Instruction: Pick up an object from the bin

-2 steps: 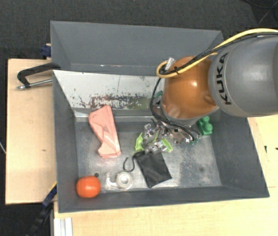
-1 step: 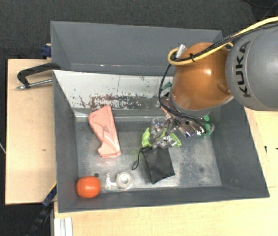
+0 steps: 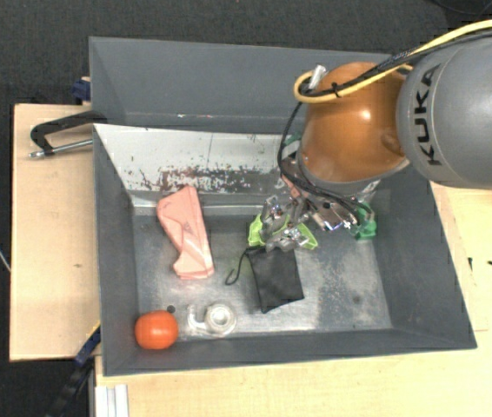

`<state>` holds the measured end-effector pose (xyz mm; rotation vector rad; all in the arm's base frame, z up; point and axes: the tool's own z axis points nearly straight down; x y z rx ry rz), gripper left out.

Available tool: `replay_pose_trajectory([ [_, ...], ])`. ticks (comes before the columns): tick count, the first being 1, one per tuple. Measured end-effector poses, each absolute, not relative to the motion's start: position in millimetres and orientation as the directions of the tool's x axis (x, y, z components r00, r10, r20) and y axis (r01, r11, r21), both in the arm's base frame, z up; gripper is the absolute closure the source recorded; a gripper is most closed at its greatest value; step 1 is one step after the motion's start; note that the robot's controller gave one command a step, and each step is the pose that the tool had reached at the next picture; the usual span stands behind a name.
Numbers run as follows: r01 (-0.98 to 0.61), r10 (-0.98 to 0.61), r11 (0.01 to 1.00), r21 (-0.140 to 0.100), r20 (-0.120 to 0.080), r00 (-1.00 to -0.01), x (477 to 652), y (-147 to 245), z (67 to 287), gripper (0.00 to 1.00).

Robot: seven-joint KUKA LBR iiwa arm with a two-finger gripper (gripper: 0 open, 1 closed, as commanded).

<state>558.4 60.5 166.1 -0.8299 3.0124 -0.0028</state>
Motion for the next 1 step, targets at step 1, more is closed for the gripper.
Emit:
replay_pose_trajectory([
  [1, -0.258, -0.258, 0.966, 0.002, 0.002, -0.966, 549.9, 61.9, 142.2, 1.0],
])
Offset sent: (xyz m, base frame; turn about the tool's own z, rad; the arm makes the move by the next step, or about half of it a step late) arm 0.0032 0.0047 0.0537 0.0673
